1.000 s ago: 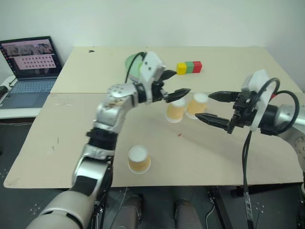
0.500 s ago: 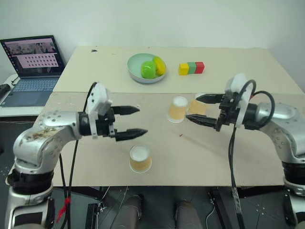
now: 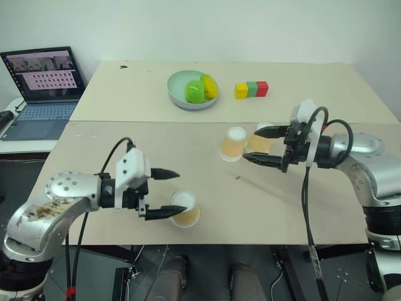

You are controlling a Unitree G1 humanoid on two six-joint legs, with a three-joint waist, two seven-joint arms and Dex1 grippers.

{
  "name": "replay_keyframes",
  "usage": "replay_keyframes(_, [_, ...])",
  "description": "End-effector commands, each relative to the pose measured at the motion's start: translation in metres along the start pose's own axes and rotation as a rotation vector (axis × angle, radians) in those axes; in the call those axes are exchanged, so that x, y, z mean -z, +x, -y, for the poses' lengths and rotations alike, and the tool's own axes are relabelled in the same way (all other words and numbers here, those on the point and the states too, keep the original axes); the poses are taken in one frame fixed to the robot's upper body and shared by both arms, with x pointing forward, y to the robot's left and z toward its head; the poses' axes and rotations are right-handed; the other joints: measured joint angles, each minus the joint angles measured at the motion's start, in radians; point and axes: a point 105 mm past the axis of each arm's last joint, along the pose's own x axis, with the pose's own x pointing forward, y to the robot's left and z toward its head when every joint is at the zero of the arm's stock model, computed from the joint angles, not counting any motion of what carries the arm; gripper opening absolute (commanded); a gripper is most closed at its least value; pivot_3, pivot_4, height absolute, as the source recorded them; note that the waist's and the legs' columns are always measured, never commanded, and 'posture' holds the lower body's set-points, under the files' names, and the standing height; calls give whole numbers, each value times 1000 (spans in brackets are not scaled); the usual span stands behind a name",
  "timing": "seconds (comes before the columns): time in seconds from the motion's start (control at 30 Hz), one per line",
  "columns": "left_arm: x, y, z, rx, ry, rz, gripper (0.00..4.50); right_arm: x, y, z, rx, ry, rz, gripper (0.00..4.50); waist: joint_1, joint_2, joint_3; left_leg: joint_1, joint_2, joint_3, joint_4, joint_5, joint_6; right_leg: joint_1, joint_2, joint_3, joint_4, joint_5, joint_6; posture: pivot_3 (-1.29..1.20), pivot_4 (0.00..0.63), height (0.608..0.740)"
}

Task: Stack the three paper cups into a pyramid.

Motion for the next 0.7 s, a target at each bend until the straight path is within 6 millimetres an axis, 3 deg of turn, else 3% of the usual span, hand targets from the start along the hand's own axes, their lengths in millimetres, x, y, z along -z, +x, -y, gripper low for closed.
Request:
replay_keyframes(0.03, [-2,2,1,-2,91,-1,4434,-14,-17,-6,-15,-49,16,4500,3,0,0,0,0,0,0,0,0,0,0,0,0,0,0,0,150,740])
replay_keyframes(0.23, [16,8,0,2,83,-9,4434,-11,-30,-20,-63,-54,-33,4500,7,0,0,0,0,0,0,0,0,0,0,0,-1,0,0,0,150,740])
replay_keyframes(0.5, [38,17,-1,3,77,-17,4434,-17,-32,-12,-1,-69,-31,4500,6,0,0,0,1,1,0,-1,-2,0,0,0,-1,0,0,0,150,740])
replay_keyframes(0.7, [38,24,-13,-49,91,3,4434,-18,-33,-13,10,-68,-33,4500,10,0,0,0,1,1,0,-1,-1,0,0,0,-2,0,0,0,150,740])
